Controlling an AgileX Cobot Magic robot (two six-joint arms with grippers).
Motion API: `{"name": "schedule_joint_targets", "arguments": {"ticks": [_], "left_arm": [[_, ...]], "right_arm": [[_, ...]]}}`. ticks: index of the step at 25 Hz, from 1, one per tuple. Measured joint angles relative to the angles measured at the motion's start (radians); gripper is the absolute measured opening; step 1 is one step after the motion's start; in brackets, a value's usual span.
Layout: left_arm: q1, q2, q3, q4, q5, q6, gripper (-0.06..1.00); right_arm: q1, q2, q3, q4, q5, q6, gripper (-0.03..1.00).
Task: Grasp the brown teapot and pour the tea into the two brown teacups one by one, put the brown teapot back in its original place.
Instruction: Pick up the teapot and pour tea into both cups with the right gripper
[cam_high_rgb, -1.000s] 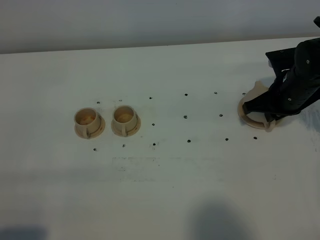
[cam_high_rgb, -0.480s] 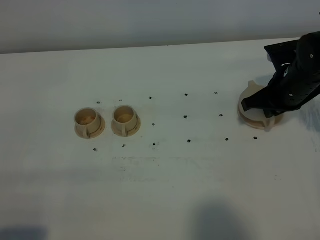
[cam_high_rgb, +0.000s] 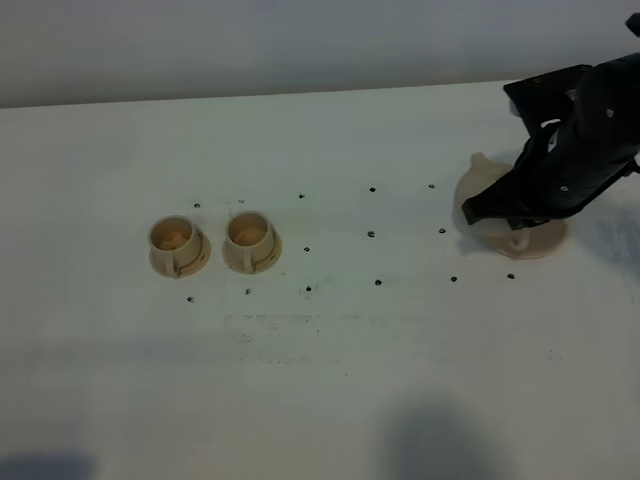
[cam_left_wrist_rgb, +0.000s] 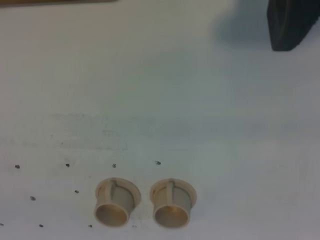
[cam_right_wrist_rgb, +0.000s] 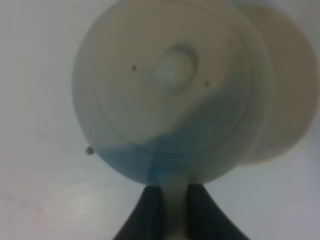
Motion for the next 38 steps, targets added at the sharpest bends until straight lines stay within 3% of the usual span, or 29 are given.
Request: {"name": "schedule_joint_targets", "arguments": {"ticks": [23,38], "left_arm": [[0.0,0.0,0.0,0.0,0.0,0.0,0.33],[0.0,0.0,0.0,-0.001,0.0,0.0,0.33]], "right_arm": [[0.344,-0.045,-0.064,-0.126,-0.002,-0.008,0.1],[0.414,0.028,-0.121,-0.185,0.001,-0.008,0.1]]}}
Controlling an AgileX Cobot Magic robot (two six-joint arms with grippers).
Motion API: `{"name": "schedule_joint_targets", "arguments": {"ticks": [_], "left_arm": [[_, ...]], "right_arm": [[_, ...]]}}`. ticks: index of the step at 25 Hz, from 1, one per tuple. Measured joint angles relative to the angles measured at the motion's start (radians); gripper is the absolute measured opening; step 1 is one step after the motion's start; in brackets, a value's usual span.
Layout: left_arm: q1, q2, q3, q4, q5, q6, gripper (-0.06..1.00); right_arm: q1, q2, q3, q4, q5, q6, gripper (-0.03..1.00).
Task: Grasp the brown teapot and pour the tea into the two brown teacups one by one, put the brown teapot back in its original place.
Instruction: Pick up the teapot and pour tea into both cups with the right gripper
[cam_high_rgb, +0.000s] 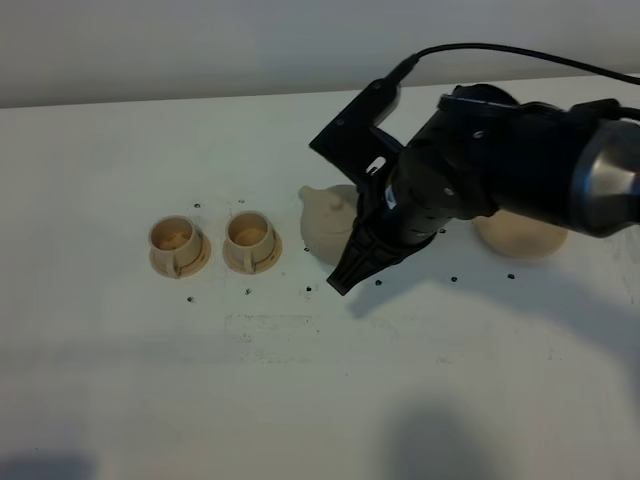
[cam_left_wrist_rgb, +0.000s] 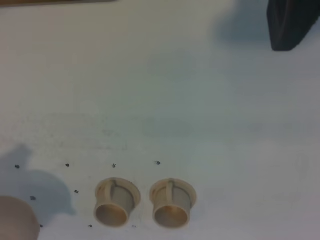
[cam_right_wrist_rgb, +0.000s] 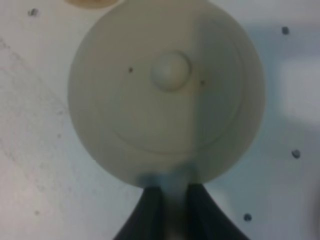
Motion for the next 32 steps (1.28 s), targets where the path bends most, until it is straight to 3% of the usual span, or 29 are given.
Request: {"name": "schedule_joint_targets", "arguments": {"ticks": [13,32], "left_arm": [[0.0,0.0,0.0,0.0,0.0,0.0,0.33],[0.0,0.0,0.0,0.0,0.0,0.0,0.33]], "right_arm": [[0.03,0.112,-0.13,-0.089,0.032,0.0,0.1],[0.07,0.142,-0.143,-0.224,0.04,0.006,0.1]]}}
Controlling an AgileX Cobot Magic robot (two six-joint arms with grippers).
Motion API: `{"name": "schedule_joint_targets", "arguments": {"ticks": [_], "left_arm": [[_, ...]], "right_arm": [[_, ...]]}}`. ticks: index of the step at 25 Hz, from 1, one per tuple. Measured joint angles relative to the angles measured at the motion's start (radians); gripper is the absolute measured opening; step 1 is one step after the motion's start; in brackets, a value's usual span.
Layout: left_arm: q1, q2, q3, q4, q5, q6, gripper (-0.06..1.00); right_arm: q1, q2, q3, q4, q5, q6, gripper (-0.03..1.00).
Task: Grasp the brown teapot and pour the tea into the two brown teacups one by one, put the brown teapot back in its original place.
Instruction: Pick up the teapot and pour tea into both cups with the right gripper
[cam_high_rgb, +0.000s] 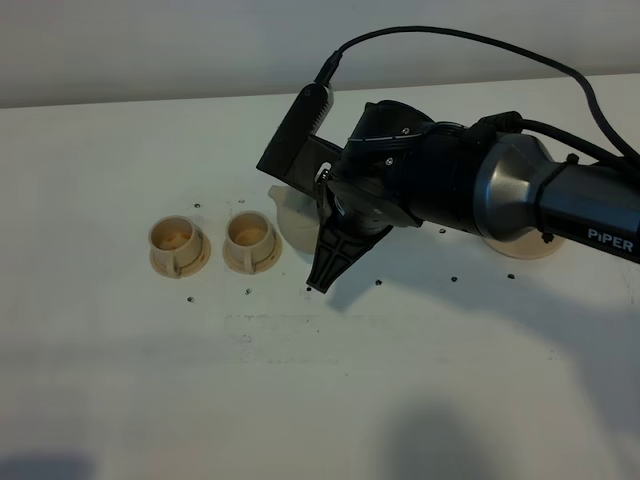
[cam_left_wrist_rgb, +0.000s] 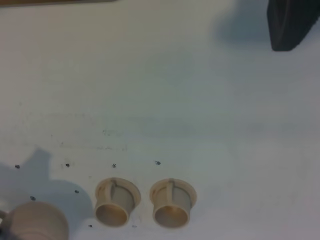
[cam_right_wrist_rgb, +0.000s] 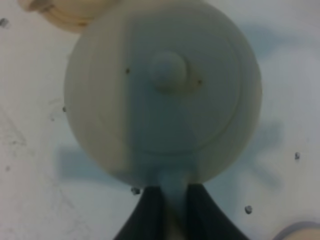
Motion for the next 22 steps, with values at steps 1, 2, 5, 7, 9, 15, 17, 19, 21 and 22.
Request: {"name": "schedule_joint_targets", "arguments": {"ticks": [1,2,5,7,9,15,17,19,21,22], "left_arm": [[0.0,0.0,0.0,0.0,0.0,0.0,0.33],[0.0,0.0,0.0,0.0,0.0,0.0,0.33],[0.0,0.0,0.0,0.0,0.0,0.0,0.33],[0.0,0.0,0.0,0.0,0.0,0.0,0.33],[0.0,0.0,0.0,0.0,0.0,0.0,0.33],[0.0,0.0,0.0,0.0,0.0,0.0,0.33],[0.0,0.0,0.0,0.0,0.0,0.0,0.33],[0.0,0.0,0.0,0.0,0.0,0.0,0.33],[0.0,0.0,0.0,0.0,0.0,0.0,0.33],[0.0,0.0,0.0,0.0,0.0,0.0,0.33]], "right_arm": [[0.0,0.0,-0.001,-0.001,0.0,0.0,0.1],[0.0,0.001,-0.001,-0.002,-0.001,0.0,0.1],[0.0,0.005,-0.016,0.001,-0.004,0.0,0.1],[0.0,0.007,-0.035,0.006,-0.003,0.006,0.1],[0.0,0.008,-0.062,0.007,-0.001,0.01,0.1],[0.0,0.038,-0.104,0.008,0.0,0.011,0.1],[0.0,0.057,-0.104,0.01,0.002,0.011,0.1],[0.0,0.07,-0.104,0.011,0.007,0.011,0.1],[0.004,0.079,-0.104,0.009,0.008,0.011,0.1],[0.006,0.085,-0.104,0.009,0.009,0.011,0.1]]}}
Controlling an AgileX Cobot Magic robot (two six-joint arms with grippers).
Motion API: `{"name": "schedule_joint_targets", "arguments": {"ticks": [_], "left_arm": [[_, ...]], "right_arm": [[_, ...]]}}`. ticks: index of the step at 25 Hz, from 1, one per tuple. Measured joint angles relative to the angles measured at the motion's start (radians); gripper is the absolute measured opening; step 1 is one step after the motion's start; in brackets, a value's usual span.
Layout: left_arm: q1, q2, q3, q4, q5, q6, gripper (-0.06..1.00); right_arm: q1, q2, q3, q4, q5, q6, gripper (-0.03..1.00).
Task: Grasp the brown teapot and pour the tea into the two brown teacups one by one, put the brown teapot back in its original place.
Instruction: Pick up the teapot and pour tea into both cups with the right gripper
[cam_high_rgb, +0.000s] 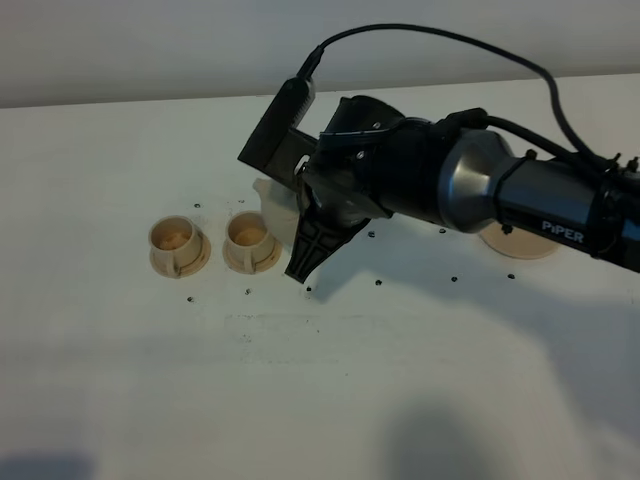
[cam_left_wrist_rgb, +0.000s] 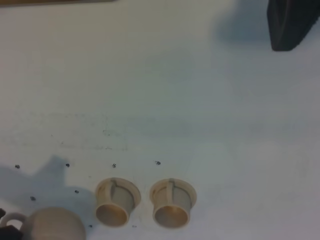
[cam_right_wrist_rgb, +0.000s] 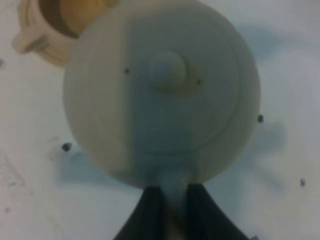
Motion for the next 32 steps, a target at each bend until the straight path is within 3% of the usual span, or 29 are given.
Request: {"name": "schedule_joint_targets", "arguments": {"ticks": [20,32], "left_arm": [[0.0,0.0,0.0,0.0,0.0,0.0,0.33],[0.0,0.0,0.0,0.0,0.0,0.0,0.33]], "right_arm": [[0.048,0.034,0.0,-0.165,0.04,-0.016,0.1],[0.069,0.052,0.0,-0.21,0.039,-0.034,0.1]]}}
